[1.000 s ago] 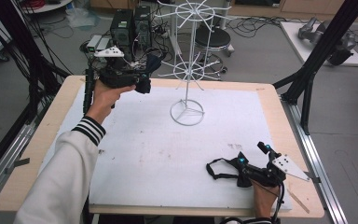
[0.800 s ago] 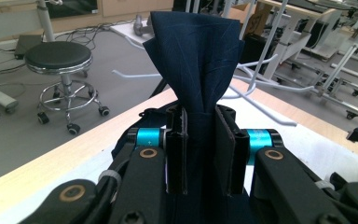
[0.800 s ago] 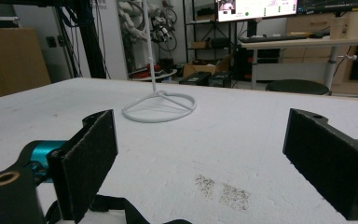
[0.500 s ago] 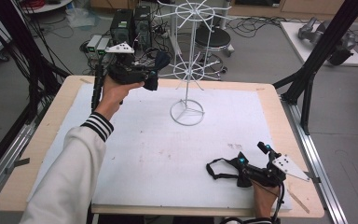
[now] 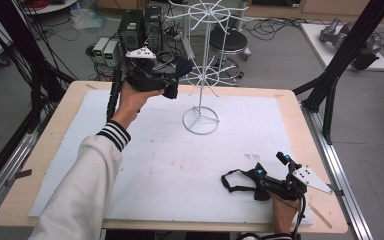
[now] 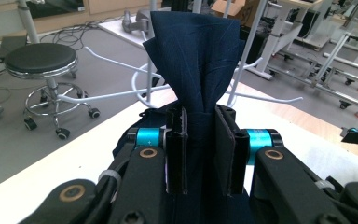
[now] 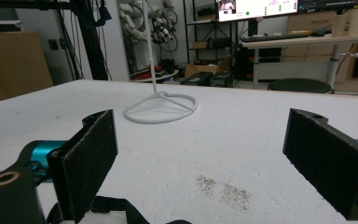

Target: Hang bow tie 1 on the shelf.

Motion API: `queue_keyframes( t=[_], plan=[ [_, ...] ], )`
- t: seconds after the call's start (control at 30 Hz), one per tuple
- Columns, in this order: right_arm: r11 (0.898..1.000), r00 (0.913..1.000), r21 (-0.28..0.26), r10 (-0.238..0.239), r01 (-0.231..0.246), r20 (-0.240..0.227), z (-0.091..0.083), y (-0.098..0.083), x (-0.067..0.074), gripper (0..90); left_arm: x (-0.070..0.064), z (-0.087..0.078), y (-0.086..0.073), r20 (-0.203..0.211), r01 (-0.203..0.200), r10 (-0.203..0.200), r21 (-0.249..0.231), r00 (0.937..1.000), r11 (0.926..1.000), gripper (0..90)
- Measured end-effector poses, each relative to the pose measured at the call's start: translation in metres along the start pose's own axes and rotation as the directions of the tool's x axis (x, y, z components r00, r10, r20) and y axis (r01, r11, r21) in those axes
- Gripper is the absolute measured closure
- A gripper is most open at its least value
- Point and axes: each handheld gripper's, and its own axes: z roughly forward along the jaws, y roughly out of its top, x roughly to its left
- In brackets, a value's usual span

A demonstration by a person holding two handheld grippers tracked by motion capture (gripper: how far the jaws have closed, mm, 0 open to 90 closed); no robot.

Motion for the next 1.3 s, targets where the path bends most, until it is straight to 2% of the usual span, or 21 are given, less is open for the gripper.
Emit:
queue_keyframes(
  t=[0.5, 0.93, 1.07, 1.3],
  plan=[
    [1.0, 1.0, 0.0, 0.004, -0.004, 0.004, 0.0, 0.0, 0.0, 9.3, -0.006, 0.008, -0.004, 0.009, -0.024, 0.024, 0.046, 0.9997, 0.9987, 75.3],
    [1.0, 1.0, 0.0, 0.005, -0.005, 0.003, 0.0, 0.0, 0.0, 9.3, -0.007, 0.008, -0.006, 0.015, -0.02, 0.019, 0.066, 0.9997, 0.9976, 74.8],
    [1.0, 1.0, 0.0, 0.006, -0.006, 0.003, 0.0, 0.0, 0.0, 9.3, -0.006, 0.007, -0.01, 0.018, -0.001, 0.0, 0.071, 0.9998, 0.9975, 74.5],
    [1.0, 1.0, -0.001, 0.006, -0.006, 0.003, 0.0, 0.0, 0.0, 9.3, -0.005, 0.006, -0.013, 0.024, 0.006, -0.008, 0.081, 0.9997, 0.9967, 73.8]
  ],
)
